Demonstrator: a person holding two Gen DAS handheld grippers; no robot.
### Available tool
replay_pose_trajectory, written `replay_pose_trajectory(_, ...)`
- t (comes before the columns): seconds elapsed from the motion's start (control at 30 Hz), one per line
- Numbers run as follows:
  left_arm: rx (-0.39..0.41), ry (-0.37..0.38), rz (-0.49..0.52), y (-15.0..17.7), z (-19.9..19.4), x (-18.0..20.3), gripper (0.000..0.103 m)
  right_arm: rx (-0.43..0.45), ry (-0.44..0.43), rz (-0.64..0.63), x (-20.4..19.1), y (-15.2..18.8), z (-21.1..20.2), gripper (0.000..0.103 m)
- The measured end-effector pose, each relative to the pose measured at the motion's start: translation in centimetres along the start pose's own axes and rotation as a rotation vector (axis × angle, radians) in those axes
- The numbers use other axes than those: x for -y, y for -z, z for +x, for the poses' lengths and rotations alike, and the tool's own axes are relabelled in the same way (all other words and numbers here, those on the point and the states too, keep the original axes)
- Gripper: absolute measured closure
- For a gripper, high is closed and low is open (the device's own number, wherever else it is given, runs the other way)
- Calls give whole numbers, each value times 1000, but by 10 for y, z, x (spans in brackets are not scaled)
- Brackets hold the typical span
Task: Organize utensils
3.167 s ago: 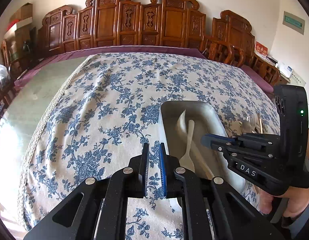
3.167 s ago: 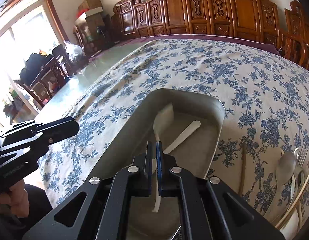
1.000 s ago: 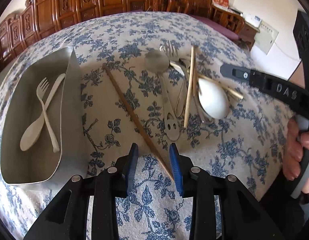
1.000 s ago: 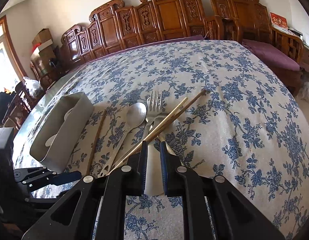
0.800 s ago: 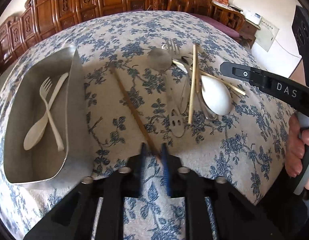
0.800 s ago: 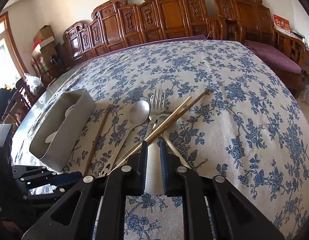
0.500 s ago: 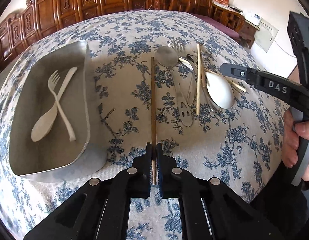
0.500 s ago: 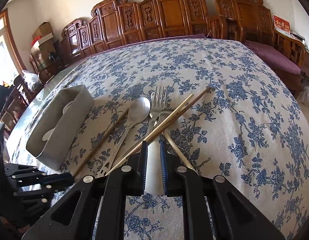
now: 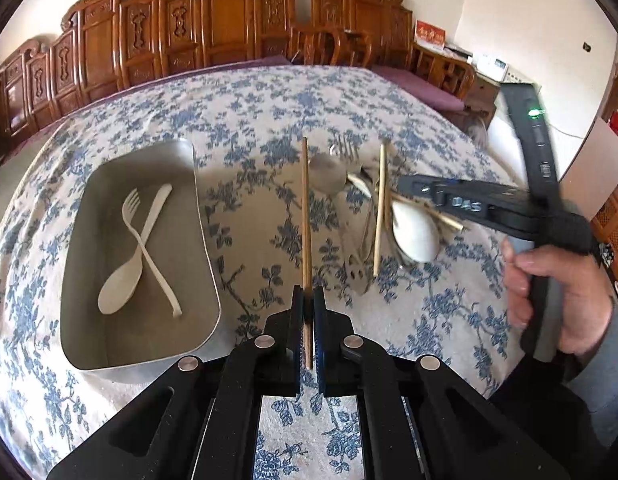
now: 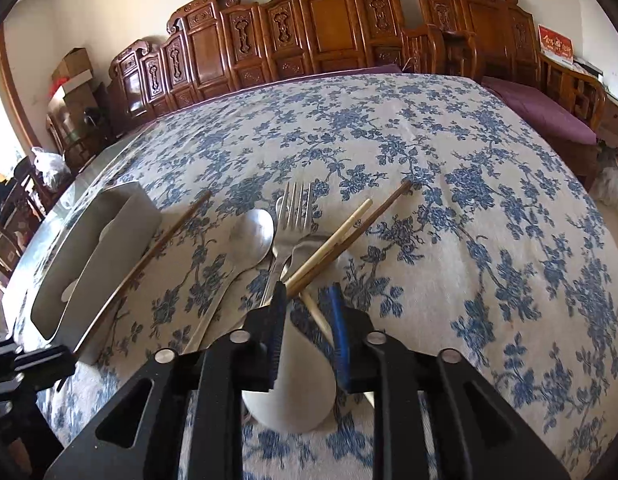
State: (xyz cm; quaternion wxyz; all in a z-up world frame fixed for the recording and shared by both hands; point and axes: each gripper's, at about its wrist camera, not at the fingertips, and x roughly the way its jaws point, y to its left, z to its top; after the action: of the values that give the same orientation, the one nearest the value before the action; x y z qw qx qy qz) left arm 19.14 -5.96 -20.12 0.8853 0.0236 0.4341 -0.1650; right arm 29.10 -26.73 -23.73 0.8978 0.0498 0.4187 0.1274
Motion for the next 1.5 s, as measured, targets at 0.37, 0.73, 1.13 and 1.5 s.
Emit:
replay_pose_trajectory(0.37,32,11,-6,-4,-3,0,99,-53,12,99,1,-6,28,77)
replay_pose_trajectory(0.73,38,14,-1,-5,-4,0,99,-45,6,133,5,-4,20,87)
replay_pose_trajectory(1.13,56,18,6,-6,-10,1,99,-3,-6,163,10,-7,5,97)
replay_pose_trajectory(1.5,99,22,-39,-10,-33,-17,99,60,-42,102,-10,-6,-18,97)
